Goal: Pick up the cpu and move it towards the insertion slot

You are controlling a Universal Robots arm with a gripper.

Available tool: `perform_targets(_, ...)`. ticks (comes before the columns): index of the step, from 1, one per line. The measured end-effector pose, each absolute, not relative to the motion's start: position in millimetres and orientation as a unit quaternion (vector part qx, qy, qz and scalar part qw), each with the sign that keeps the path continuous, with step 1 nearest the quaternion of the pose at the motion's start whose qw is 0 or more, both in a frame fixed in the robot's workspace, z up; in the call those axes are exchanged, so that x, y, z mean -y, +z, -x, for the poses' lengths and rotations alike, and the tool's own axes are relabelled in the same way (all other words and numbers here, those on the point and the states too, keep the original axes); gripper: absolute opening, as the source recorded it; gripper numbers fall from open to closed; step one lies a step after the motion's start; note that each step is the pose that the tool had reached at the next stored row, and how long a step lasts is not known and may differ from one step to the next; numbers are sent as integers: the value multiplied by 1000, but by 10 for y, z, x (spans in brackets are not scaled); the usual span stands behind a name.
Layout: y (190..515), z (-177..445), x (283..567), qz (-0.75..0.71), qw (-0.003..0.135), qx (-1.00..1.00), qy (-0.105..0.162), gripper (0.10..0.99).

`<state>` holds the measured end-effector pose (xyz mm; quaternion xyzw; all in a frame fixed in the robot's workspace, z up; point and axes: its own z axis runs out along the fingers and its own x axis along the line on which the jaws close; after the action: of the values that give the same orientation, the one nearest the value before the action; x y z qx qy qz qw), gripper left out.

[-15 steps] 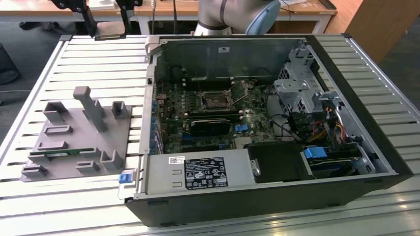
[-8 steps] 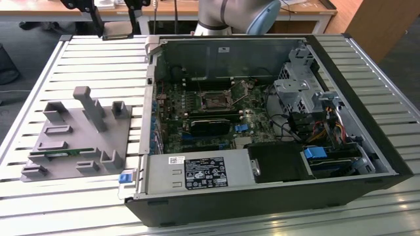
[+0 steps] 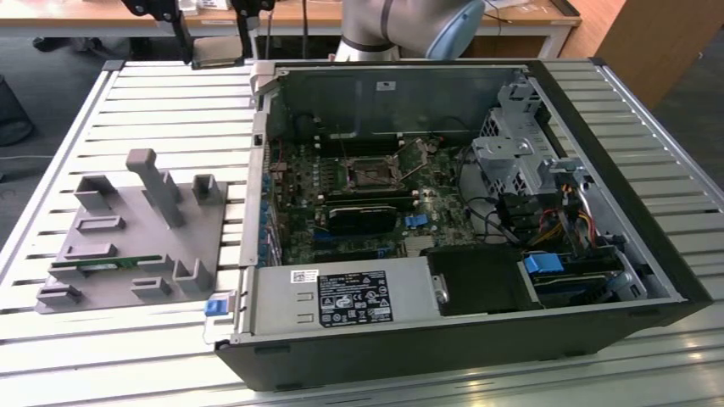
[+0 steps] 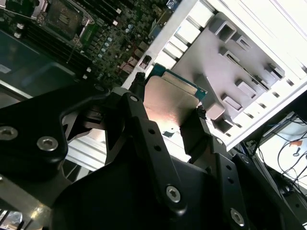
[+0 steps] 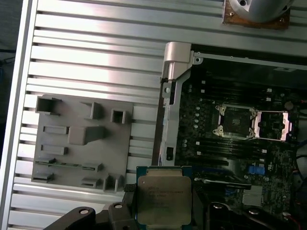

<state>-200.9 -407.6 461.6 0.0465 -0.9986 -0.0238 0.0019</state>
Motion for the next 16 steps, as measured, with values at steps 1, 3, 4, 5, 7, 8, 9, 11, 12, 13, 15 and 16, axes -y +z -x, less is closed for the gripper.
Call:
perform_targets(1, 4616, 1990, 4076, -47, 2, 999, -24, 541)
perform_targets(3, 4616, 1957, 4075, -47, 2, 999, -24, 541)
perform_targets(4, 4616, 1943, 4075, -47, 2, 999, -24, 541)
perform_targets(5, 4616, 1929, 4075, -47, 2, 999, -24, 541)
perform_targets(7, 4616, 1902, 4074, -48, 2, 999, -24, 541)
perform_targets(8, 4616, 1888, 4074, -48, 2, 999, -24, 541)
perform_targets(9, 4616, 1873, 4074, -48, 2, 999, -24, 541)
perform_targets(11, 4616, 1842, 4074, -48, 2, 999, -24, 541)
perform_targets(12, 4616, 1825, 4074, -49, 2, 999, -24, 541)
perform_targets(13, 4616, 1809, 4074, -49, 2, 999, -24, 541)
perform_targets(15, 4616, 1775, 4073, -49, 2, 999, -24, 541)
perform_targets(16, 4616, 1759, 4073, -49, 2, 999, -24, 541)
